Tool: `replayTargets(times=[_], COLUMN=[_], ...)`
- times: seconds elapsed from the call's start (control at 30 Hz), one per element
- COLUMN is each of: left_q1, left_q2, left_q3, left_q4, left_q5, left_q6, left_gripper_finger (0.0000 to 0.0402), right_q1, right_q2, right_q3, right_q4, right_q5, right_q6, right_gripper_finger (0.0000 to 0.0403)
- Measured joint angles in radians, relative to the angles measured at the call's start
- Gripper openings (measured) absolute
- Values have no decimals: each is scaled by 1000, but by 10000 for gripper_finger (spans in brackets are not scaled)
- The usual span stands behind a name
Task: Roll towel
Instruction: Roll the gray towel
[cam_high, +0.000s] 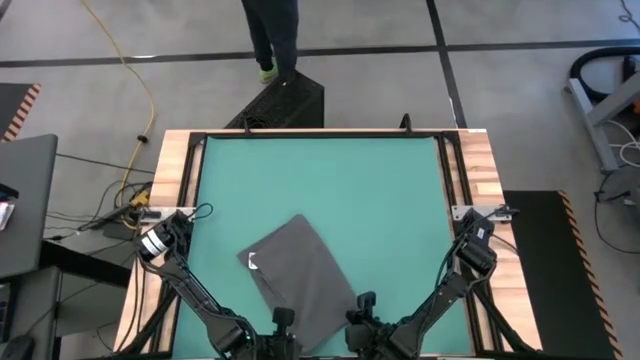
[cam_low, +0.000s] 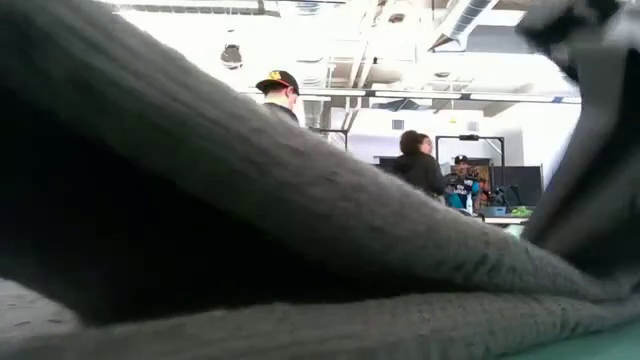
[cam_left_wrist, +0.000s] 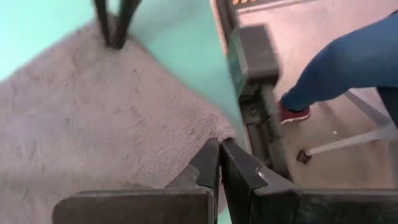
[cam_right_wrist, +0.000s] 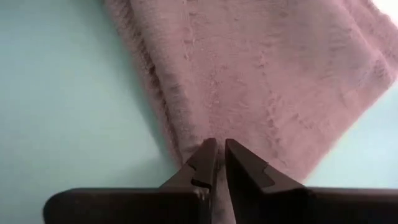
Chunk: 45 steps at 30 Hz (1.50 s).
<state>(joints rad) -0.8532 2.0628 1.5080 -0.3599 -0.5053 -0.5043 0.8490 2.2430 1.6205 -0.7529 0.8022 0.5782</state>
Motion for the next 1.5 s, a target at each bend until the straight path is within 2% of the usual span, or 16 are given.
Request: replayTargets(times=[0.17,0.27,0.47,0.73,0.93,1.17,1.33,1.5], left_q1=[0,0,-15,-44,-69,-78,-79,-82], left_q2=[0,-2,-2,-2,-1,-1,0,0], left_q3=[75,110,155,85,60,59,59,59], left_q4=[-102,-134,-221,-238,-227,-103,-101,-93], left_q5=[4,22,37,58,64,40,57,95], left_q6=[6,2,-56,-185,-265,-212,-225,-262], left_gripper_finger=[0,0,0,0,0,0,0,0], right_q1=[34,50,44,45,38,15,13,11], right_q2=[-9,-9,-9,-9,-5,4,4,3], right_q3=[124,174,185,185,185,124,93,89], right_q4=[-107,-141,-137,-106,-31,79,185,215], right_q5=[136,166,166,166,165,123,91,47], right_q6=[-11,-14,-14,-31,-109,-149,-203,-237], right_gripper_finger=[56,56,56,56,56,56,56,56])
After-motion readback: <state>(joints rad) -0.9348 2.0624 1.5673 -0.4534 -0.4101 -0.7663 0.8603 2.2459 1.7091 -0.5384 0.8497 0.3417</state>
